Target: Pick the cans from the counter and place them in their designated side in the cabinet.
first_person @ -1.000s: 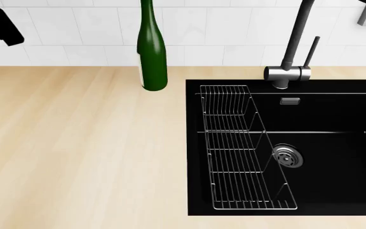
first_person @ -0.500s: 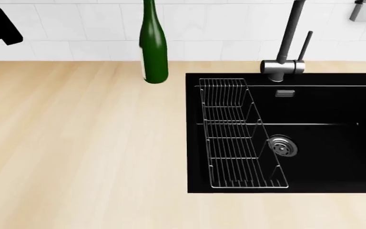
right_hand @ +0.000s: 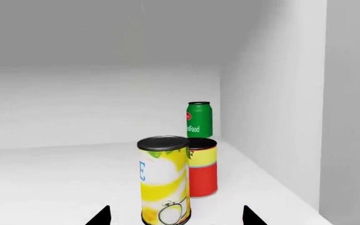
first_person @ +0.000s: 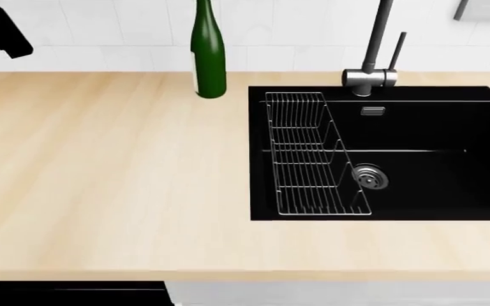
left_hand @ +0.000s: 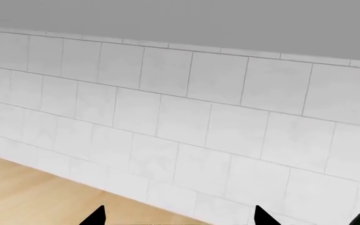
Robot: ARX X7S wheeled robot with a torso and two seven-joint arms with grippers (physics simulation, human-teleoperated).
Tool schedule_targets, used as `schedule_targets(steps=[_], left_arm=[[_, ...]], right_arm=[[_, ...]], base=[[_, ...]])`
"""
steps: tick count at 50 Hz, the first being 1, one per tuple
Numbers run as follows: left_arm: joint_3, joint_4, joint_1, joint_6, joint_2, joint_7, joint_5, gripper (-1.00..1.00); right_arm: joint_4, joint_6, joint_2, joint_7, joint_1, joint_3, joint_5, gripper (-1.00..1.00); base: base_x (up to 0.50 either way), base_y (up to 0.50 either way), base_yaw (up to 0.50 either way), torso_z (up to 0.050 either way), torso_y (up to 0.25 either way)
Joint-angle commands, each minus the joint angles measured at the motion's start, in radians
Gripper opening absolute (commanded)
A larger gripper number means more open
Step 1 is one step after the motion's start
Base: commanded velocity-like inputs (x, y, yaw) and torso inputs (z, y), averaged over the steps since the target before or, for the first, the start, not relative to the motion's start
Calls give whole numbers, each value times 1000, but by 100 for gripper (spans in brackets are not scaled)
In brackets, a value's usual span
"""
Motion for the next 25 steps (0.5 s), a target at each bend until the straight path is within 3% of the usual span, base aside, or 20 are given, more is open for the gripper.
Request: schedule_targets(steps=[1,25], left_arm=[[-1,52,10,-27,1,3,-26,100],[-4,213,65,-84,37,24,-125,100]], right_arm=[[0,0,0,0,0,0,0,100],[0,0,0,0,0,0,0,100]], base=[[-74,0,0,0,0],[0,0,0,0,0]])
